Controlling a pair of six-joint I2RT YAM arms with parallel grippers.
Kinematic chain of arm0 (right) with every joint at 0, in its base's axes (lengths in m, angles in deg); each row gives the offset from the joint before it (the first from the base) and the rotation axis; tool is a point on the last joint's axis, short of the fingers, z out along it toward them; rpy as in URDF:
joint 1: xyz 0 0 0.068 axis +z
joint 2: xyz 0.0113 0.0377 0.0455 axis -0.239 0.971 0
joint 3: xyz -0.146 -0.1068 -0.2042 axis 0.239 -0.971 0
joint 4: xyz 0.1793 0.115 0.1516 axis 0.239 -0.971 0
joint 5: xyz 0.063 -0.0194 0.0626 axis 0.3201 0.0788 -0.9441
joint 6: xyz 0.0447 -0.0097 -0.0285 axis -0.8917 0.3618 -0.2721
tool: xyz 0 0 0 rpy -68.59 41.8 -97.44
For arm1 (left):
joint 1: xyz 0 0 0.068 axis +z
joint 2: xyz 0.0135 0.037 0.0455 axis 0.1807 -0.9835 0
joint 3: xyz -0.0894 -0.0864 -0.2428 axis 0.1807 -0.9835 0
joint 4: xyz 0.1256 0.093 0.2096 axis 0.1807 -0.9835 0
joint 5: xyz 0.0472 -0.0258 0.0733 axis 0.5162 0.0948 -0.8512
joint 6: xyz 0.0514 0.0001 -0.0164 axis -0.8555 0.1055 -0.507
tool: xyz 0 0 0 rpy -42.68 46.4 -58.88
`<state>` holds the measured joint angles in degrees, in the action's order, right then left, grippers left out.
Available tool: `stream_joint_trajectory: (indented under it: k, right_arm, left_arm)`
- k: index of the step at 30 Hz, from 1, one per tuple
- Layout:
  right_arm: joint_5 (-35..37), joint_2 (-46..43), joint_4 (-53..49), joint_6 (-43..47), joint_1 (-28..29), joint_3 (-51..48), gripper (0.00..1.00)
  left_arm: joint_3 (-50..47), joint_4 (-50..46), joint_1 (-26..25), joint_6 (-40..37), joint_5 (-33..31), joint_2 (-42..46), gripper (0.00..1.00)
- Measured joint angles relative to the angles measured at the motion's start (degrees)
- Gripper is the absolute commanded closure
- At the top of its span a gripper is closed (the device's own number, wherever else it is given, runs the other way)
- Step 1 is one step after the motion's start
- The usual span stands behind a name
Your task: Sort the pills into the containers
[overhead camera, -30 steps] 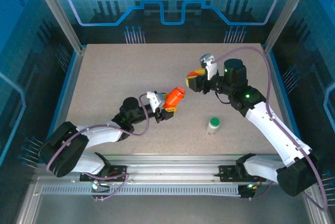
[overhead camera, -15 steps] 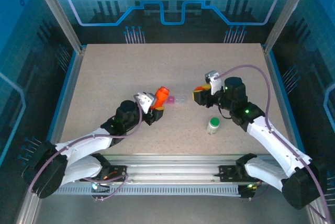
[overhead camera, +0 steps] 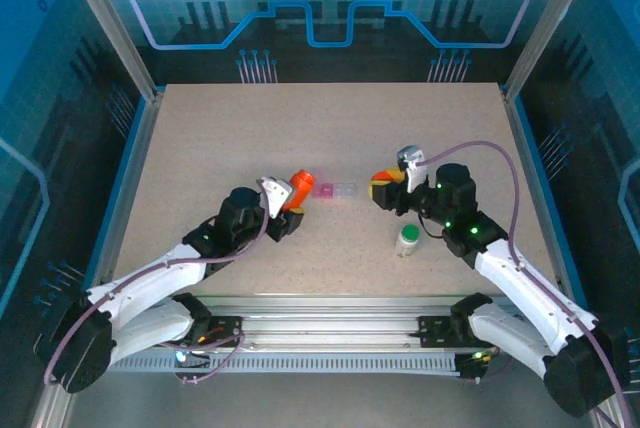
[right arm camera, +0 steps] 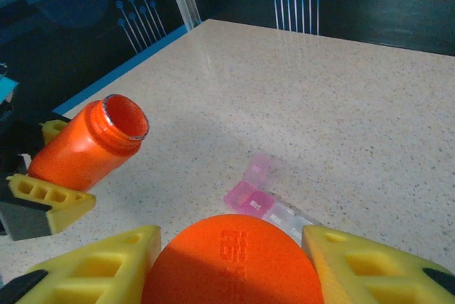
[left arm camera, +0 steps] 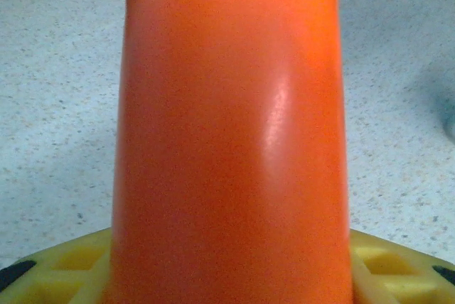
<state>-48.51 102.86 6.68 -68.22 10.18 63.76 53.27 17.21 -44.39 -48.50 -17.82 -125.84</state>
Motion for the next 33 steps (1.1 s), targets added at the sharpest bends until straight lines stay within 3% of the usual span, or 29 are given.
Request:
stream_joint_trajectory:
  k: [18,33]
  right_arm:
    - [-2.82,-3.54,2.36,-2.43,-0.02,-1.53,0.76]
    - [-3.06,-3.39,2.45,-2.62,-0.02,-1.57,0.76]
  left_arm:
    - [12.94,-12.87,7.63,-16.96,7.08,-17.68,0.85]
    - [21.31,-22.60,9.79,-26.01,10.23,-28.44,0.86]
